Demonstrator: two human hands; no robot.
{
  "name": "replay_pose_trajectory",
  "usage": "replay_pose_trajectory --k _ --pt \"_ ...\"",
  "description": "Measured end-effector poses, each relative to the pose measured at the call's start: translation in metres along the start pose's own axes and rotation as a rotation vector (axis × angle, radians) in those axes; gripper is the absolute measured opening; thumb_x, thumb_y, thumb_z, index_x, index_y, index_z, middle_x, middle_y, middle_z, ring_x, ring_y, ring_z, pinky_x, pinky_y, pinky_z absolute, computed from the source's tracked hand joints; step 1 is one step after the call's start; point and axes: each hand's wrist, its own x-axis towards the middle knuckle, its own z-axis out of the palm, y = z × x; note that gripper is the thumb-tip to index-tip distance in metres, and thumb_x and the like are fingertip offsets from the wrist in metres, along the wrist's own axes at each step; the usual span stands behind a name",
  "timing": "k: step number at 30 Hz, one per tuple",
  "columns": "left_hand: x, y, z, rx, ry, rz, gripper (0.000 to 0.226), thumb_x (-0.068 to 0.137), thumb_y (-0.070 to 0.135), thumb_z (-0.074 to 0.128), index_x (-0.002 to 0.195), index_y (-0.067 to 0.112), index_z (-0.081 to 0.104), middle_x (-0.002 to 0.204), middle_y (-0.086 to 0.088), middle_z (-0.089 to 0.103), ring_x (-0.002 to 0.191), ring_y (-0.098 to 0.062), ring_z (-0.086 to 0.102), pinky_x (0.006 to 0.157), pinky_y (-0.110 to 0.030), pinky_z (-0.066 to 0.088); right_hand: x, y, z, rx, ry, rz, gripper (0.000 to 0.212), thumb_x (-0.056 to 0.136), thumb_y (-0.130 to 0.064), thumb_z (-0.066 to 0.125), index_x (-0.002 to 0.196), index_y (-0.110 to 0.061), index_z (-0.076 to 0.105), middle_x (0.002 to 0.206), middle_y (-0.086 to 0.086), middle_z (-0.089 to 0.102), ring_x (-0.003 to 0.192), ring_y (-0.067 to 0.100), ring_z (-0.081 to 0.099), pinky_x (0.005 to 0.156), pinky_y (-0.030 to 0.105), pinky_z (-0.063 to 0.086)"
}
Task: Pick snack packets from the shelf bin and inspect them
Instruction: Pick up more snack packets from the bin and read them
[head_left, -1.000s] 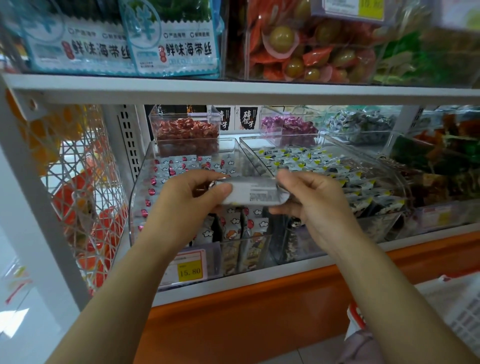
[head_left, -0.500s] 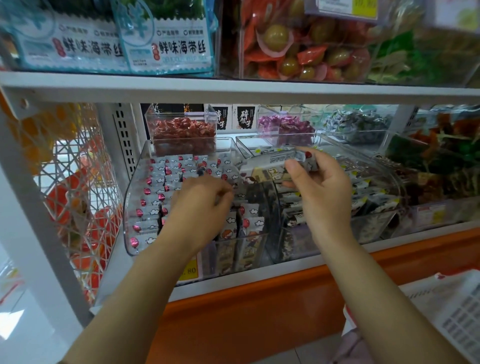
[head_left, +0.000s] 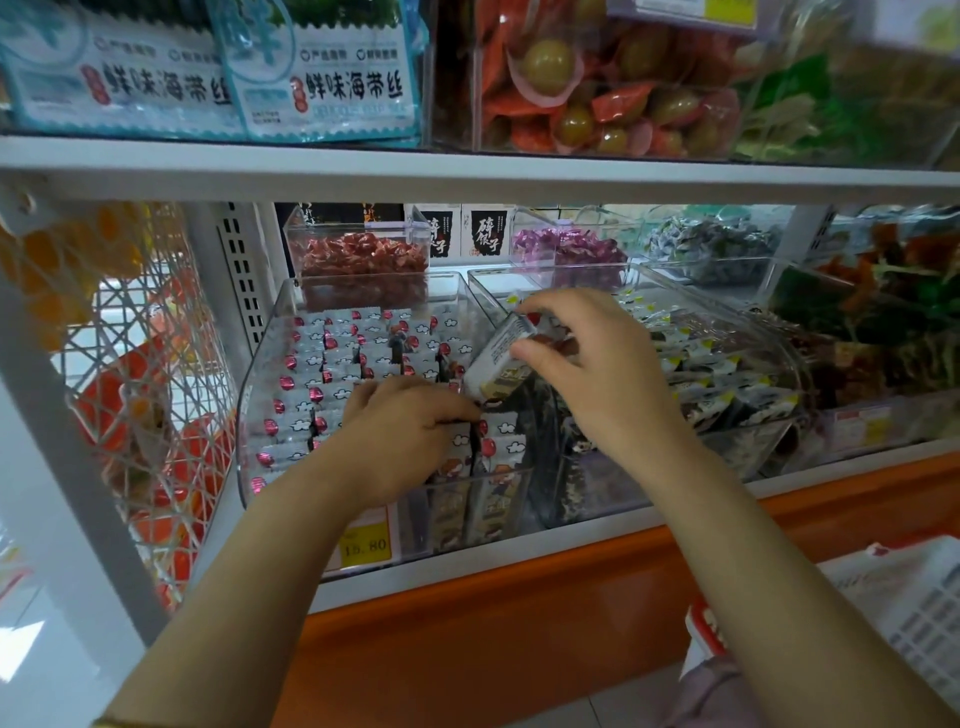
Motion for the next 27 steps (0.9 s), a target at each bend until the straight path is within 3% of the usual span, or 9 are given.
replay_pose_trajectory --k 3,8,14,15,17,18,20,22,27 --pt "-0.001 -0.004 -0.002 -0.086 -0.013 0.034 0.048 0.089 0.002 0.041 0.119 0.035 0.061 0.135 -0.001 0.050 0.131 -0.024 0.035 0.111 -0.051 0.020 0.012 -0.002 0.004 -0.089 -0.118 -0.050 0.035 0.087 -0.024 0.064 0.120 -0.011 0.059 0.109 0.006 0.059 0.100 0.017 0.051 0.077 0.021 0.033" --pt "-0.002 -0.006 -0.002 -0.130 -0.004 0.083 0.055 0.086 -0.007 0.039 0.114 0.032 0.065 0.134 0.000 0.053 0.130 -0.023 0.039 0.111 -0.049 0.025 0.026 -0.001 0.015 -0.369 -0.352 -0.180 0.039 0.082 -0.038 0.066 0.116 -0.019 0.063 0.116 -0.002 0.060 0.114 0.020 0.041 0.092 0.034 0.032" --pt "-0.005 -0.007 -0.011 -0.223 0.175 -0.002 0.054 0.080 -0.016 0.036 0.093 0.024 0.069 0.123 -0.007 0.059 0.117 -0.024 0.050 0.102 -0.038 0.039 0.031 0.006 0.024 -0.566 -0.733 -0.229 0.027 0.093 -0.032 0.046 0.097 -0.018 0.069 0.135 0.008 0.049 0.139 0.020 0.020 0.116 0.047 0.003" --pt "-0.006 -0.007 -0.012 -0.222 0.206 -0.028 0.053 0.081 -0.015 0.035 0.091 0.024 0.069 0.125 -0.007 0.058 0.119 -0.024 0.049 0.102 -0.037 0.040 0.033 0.006 0.025 -0.580 -0.778 -0.214 0.031 0.093 -0.031 0.042 0.097 -0.016 0.070 0.135 0.010 0.049 0.138 0.020 0.022 0.116 0.046 0.005" --pt "-0.008 -0.006 -0.015 -0.211 0.243 -0.058 0.050 0.082 -0.014 0.035 0.092 0.020 0.070 0.128 -0.007 0.056 0.122 -0.023 0.046 0.100 -0.032 0.040 0.039 0.003 0.024 -0.512 -0.749 -0.197 0.034 0.093 -0.028 0.042 0.093 -0.010 0.070 0.120 0.012 0.059 0.124 0.025 0.042 0.111 0.044 0.025" --pt "-0.009 -0.005 -0.016 -0.207 0.248 -0.063 0.048 0.083 -0.013 0.035 0.094 0.018 0.070 0.128 -0.007 0.057 0.122 -0.023 0.046 0.097 -0.030 0.040 0.044 0.003 0.023 -0.434 -0.675 -0.180 0.030 0.091 -0.024 0.045 0.092 -0.008 0.070 0.108 0.010 0.064 0.107 0.025 0.053 0.101 0.040 0.037" --pt "-0.010 -0.004 -0.017 -0.219 0.254 -0.076 0.045 0.086 -0.011 0.034 0.097 0.016 0.070 0.127 -0.007 0.057 0.120 -0.022 0.047 0.091 -0.024 0.038 0.057 0.001 0.022 -0.298 -0.534 -0.116 0.023 0.088 -0.014 0.051 0.097 -0.012 0.072 0.098 0.000 0.067 0.085 0.018 0.059 0.081 0.030 0.046" --pt "-0.011 -0.003 -0.019 -0.235 0.262 -0.090 0.044 0.088 -0.009 0.035 0.098 0.015 0.070 0.126 -0.006 0.058 0.118 -0.020 0.049 0.086 -0.020 0.035 0.067 -0.001 0.027 -0.310 -0.500 -0.108 0.022 0.085 -0.011 0.057 0.100 -0.017 0.072 0.102 0.000 0.069 0.090 0.018 0.061 0.082 0.030 0.048" --pt "-0.013 -0.001 -0.021 -0.240 0.287 -0.095 0.038 0.089 -0.005 0.038 0.102 0.014 0.070 0.120 -0.004 0.060 0.097 -0.010 0.049 0.062 -0.007 0.034 0.067 0.002 0.056 -0.691 -0.628 -0.272 0.015 0.085 -0.024 0.062 0.097 -0.016 0.069 0.094 0.002 0.057 0.107 0.024 0.048 0.081 0.035 0.033"
